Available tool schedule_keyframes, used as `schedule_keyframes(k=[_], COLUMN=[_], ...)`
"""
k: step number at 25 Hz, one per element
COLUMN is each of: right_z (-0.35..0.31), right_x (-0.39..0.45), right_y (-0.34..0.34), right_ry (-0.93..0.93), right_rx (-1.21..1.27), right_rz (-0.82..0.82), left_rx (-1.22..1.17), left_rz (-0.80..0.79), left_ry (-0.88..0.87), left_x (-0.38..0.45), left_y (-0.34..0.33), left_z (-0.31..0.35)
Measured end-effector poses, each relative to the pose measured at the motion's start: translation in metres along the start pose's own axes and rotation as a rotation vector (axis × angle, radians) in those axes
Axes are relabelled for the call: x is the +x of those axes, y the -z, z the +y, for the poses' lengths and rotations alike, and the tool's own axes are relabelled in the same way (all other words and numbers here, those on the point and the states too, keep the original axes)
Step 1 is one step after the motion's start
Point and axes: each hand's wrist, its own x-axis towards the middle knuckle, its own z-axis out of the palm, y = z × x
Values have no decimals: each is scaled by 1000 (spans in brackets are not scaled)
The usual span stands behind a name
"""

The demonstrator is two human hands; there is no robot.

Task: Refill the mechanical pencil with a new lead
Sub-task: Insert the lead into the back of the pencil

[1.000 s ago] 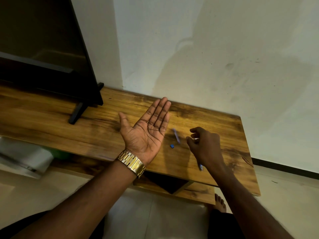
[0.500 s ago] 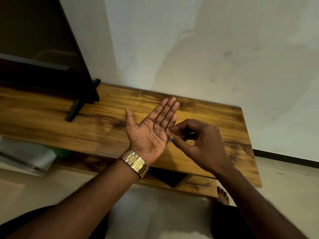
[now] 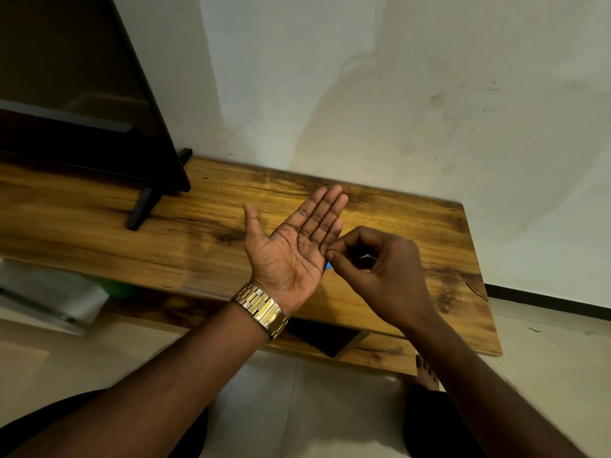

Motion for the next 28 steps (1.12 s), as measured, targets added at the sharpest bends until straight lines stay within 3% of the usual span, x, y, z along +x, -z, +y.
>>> schedule_keyframes(k=[2,5,8,14,24,28], right_z=[3,7,10,12,16,45], right_x=[3,8,9,7,7,14], right_y=[1,4,3,1,10,33], right_ry=[-146,-362,-460,-451,-330,-249], right_rx=[236,587,658,585,406,-284], right_rz=[62,165,161,125,42,77], left_rx=[109,697,1079,1180,1232,1147], left_rz=[66,317,300,243,210,273], left_ry=[15,-19,-104,-218,-219,-252], left_x=[0,0,-3,-3,1,6], left_y=[-3,-2,4,7,10,12], left_z=[3,2,-5,-5,-3,5])
